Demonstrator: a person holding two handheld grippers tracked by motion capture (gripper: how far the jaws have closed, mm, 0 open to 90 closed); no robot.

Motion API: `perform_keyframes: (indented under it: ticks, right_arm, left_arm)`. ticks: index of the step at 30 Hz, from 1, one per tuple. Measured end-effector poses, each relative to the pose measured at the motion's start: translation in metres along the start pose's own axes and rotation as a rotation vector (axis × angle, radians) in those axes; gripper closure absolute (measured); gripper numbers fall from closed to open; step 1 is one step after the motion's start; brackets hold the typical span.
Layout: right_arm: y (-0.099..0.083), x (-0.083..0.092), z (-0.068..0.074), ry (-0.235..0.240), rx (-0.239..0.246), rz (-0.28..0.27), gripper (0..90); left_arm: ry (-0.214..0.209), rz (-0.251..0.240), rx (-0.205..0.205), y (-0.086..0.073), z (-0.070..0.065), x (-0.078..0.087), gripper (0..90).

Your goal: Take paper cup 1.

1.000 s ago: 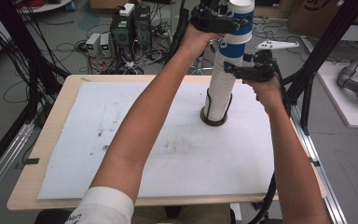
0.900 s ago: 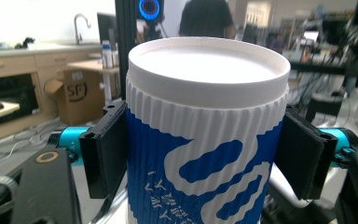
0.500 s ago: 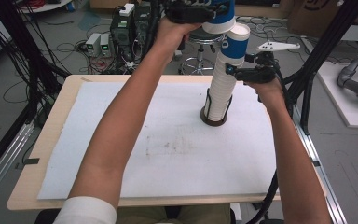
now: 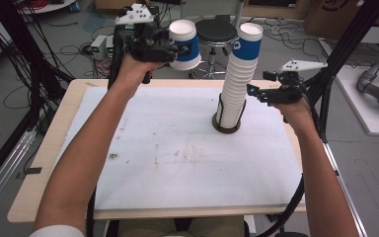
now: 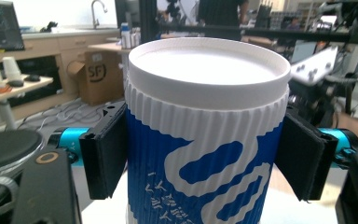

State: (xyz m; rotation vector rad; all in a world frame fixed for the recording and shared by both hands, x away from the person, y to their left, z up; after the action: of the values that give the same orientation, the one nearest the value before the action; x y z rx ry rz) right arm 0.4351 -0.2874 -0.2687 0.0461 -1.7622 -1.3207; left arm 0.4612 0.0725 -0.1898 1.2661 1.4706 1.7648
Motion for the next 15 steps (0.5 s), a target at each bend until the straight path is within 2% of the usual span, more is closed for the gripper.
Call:
perform_keyframes:
  ticks: [5, 9, 15]
  right_arm:
    - [-0.018, 0.0, 0.005, 0.017, -0.017, 0.006, 15.7]
    - [-0.032, -0.002, 0.014, 0.026, -0.003, 0.012, 15.7]
    - [-0.059, -0.005, 0.029, 0.035, 0.003, 0.007, 15.8]
  left_arm:
    - [0.018, 0.014, 0.001, -0.038, -0.003, 0.019, 25.5]
    - [0.034, 0.029, 0.001, -0.066, -0.007, 0.034, 25.5]
    - [0.047, 0.025, 0.028, -0.108, -0.014, 0.051, 25.3]
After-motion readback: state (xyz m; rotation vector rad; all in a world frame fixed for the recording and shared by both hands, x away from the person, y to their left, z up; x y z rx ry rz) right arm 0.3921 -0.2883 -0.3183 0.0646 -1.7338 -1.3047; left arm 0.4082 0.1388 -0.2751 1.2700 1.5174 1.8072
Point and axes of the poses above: each handheld gripper's, and its own axes: x roughly backward along the jaws, y roughly out of its top, z roughly to its left, the point moved 3 cm from there along -x, roughly forward along the jaws, and after that the axes turned 15 degrees about z, right-handed, at the moved point
